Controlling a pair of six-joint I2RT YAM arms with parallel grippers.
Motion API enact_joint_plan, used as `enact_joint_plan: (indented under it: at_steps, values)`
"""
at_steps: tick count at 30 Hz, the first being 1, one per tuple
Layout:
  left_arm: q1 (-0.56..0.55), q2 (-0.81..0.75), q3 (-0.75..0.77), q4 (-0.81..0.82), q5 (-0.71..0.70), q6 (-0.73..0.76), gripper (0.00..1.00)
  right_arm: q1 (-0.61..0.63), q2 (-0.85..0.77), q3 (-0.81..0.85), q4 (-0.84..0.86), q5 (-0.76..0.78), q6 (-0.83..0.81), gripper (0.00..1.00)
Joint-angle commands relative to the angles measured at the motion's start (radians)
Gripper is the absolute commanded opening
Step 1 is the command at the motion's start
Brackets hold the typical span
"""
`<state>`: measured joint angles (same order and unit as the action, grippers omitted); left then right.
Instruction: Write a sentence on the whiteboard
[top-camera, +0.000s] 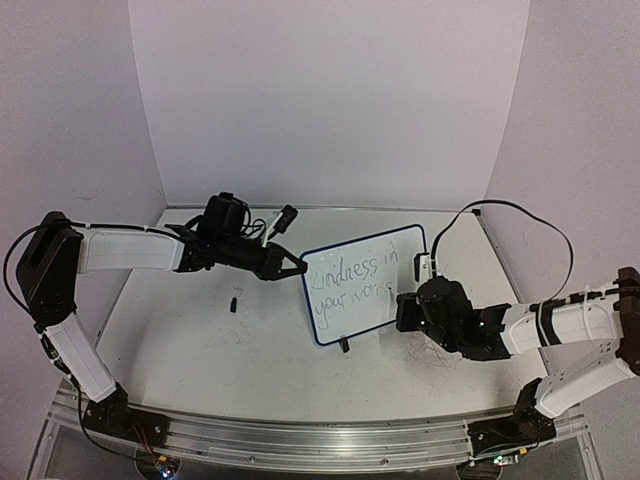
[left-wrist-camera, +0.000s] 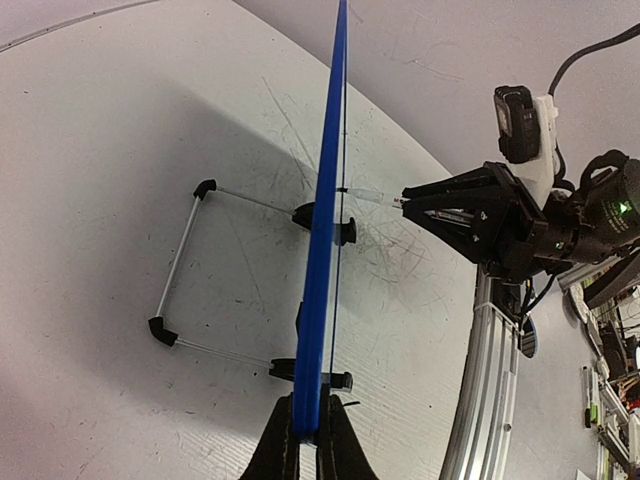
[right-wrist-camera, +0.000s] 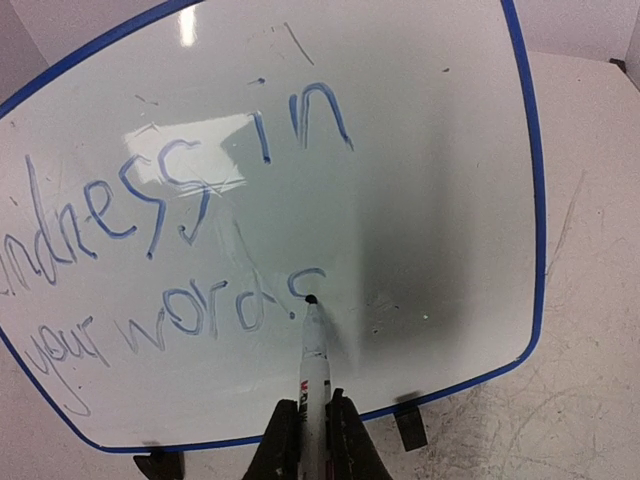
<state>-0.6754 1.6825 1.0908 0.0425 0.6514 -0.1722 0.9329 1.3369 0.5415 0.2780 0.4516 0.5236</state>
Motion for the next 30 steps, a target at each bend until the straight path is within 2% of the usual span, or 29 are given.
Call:
enact_joint_plan:
  at_steps: [1,18,30]
  values:
    - [-0.006,-0.012,-0.014,-0.052,-0.047,0.064,0.0,-0.003,0.004,0.003,-0.04,0.037,0.023,0.0]
    - [-0.006,-0.011,-0.013,-0.052,-0.046,0.064,0.0,0.02,0.015,0.037,0.011,-0.033,0.009,0.0]
    - [-0.005,-0.01,-0.014,-0.053,-0.05,0.068,0.0,-0.003,-0.126,-0.022,-0.072,-0.006,0.014,0.0]
